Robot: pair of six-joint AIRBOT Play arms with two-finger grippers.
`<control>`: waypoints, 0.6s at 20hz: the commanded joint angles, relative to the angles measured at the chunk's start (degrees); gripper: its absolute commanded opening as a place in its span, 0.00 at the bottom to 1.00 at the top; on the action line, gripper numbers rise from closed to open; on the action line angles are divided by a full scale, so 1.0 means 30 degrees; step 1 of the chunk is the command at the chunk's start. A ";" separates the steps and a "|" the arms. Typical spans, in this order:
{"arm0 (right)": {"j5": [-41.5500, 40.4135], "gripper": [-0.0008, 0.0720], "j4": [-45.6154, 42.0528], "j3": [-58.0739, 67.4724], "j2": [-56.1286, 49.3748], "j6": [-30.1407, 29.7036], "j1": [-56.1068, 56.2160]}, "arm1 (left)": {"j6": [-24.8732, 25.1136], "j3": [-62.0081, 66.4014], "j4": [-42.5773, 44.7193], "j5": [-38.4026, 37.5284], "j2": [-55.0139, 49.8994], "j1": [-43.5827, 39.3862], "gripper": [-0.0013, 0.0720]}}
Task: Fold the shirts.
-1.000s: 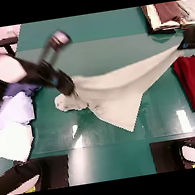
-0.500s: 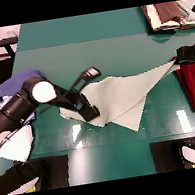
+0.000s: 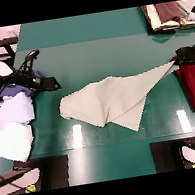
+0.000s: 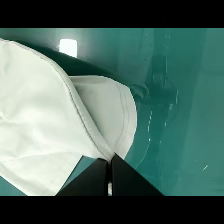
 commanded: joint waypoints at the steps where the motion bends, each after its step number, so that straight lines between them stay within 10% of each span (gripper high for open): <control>1: 0.0000 0.03 0.0007 -0.0007 0.0015 0.0015 0.0000 | 0.0976 0.0022 -0.1158 -0.1800 -0.2718 0.2171 0.86; 11: 0.0000 0.03 0.0007 -0.0007 0.0015 0.0015 0.0000 | 0.3089 -0.0882 -0.4619 -0.2062 -0.5173 0.0605 0.85; 12: 0.0000 0.03 0.0000 -0.0007 0.0015 0.0015 0.0000 | 0.3082 -0.0845 -0.4758 -0.2251 -0.5136 0.0590 0.71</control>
